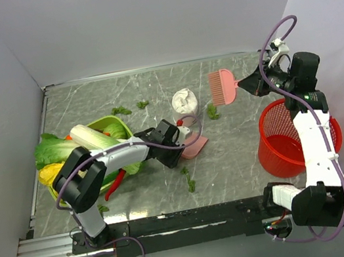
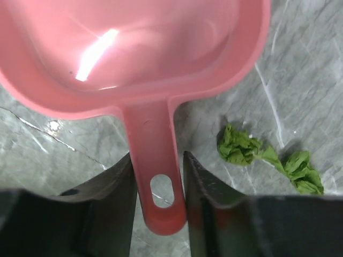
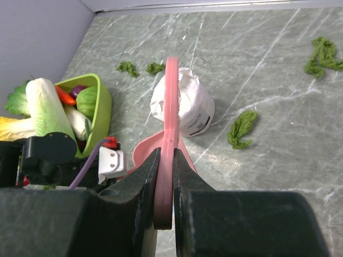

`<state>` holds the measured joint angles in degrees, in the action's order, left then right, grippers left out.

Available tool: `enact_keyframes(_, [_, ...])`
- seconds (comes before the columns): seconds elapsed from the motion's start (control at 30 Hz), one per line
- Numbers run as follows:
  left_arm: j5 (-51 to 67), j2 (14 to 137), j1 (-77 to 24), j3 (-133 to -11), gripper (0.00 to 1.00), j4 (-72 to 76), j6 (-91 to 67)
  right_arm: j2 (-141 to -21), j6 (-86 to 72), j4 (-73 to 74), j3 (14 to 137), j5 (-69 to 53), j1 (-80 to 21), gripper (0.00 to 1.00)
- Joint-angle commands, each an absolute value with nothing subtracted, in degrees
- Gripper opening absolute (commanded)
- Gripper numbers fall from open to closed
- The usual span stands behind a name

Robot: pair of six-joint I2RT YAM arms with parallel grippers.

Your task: Sweep away the paper scraps from the table

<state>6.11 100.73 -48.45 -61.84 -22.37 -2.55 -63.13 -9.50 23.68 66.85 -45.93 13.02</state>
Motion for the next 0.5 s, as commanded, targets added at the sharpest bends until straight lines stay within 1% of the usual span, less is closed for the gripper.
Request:
enact_keyframes(0.0, [7.29,100.55,-48.34,-65.30,0.33,-23.73,-1.94,-62.40,-9.05,23.03,68.55,-45.53,13.36,0.00])
enact_keyframes(0.07, [7.91,100.02,-48.25,-65.65,0.31,-24.96,-0.62,-62.40,-9.14,22.77,68.55,-45.70,13.36,0.00])
enact_keyframes(0.17, [8.08,99.58,-47.90,-66.27,0.18,-26.71,2.72,-62.58,-9.05,22.85,68.38,-45.79,13.36,0.00])
enact_keyframes(0.2, [8.52,99.41,-47.73,-66.70,0.12,-27.59,3.25,-62.84,-8.88,23.11,68.55,-45.79,13.36,0.00])
enact_keyframes(0.37, [9.23,94.84,-46.93,-66.10,0.05,-32.24,6.06,-63.28,-7.74,24.34,69.78,-45.44,13.45,0.00])
enact_keyframes(0.4, [9.66,93.79,-46.76,-65.40,0.01,-32.69,6.50,-63.37,-7.30,24.43,70.05,-45.35,13.36,0.00])
enact_keyframes(0.47, [11.41,90.45,-46.32,-64.95,0.01,-34.53,9.13,-63.63,-6.77,24.87,70.49,-45.35,13.36,0.00])
